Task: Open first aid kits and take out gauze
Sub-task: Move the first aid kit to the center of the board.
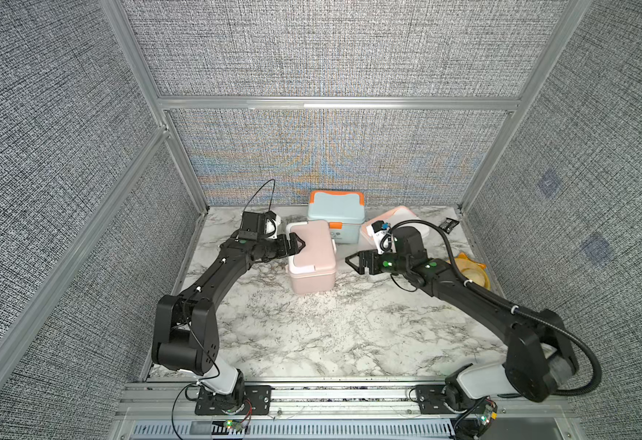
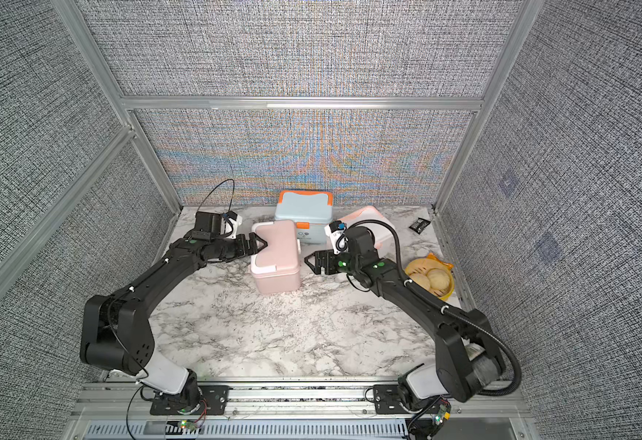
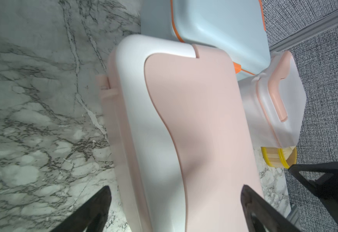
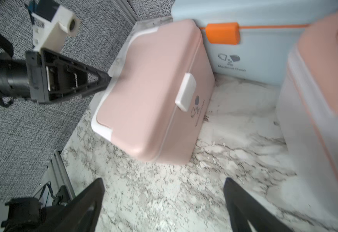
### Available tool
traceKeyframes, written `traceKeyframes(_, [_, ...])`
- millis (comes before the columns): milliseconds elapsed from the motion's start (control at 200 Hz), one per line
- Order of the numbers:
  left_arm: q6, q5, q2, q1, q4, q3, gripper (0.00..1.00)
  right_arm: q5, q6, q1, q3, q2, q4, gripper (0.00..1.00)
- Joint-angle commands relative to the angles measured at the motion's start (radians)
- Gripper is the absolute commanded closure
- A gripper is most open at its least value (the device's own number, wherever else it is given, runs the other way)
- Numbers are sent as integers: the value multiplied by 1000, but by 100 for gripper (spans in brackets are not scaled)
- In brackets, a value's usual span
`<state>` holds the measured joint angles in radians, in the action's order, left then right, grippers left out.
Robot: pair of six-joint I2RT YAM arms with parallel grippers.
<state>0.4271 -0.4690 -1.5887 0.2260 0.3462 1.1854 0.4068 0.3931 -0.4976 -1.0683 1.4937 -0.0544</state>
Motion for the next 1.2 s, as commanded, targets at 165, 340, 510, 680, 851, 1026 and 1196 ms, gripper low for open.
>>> traceKeyframes(165, [40, 8, -38, -2, -51, 8, 0, -13, 59, -17, -300, 297, -85, 13])
traceKeyframes(340, [63, -85, -102, 2, -70, 21, 0, 96, 69, -34, -448, 458, -130, 14])
traceKeyframes(510, [68, -127, -87, 21, -90, -14, 0, 136, 43, -105, -427, 443, -159, 15])
traceKeyframes(680, [68, -146, -17, 45, -90, -86, 0, 165, 52, -169, -273, 337, -117, 15])
traceKeyframes(851, [92, -138, 86, 106, -98, -187, 0, 150, 84, -232, -134, 236, -82, 15])
traceKeyframes(1026, [139, -82, 230, 189, -102, -309, 0, 88, 140, -258, 5, 131, -51, 15])
traceKeyframes(1196, [194, -46, 358, 238, -115, -415, 0, 3, 172, -259, 130, 20, -63, 6])
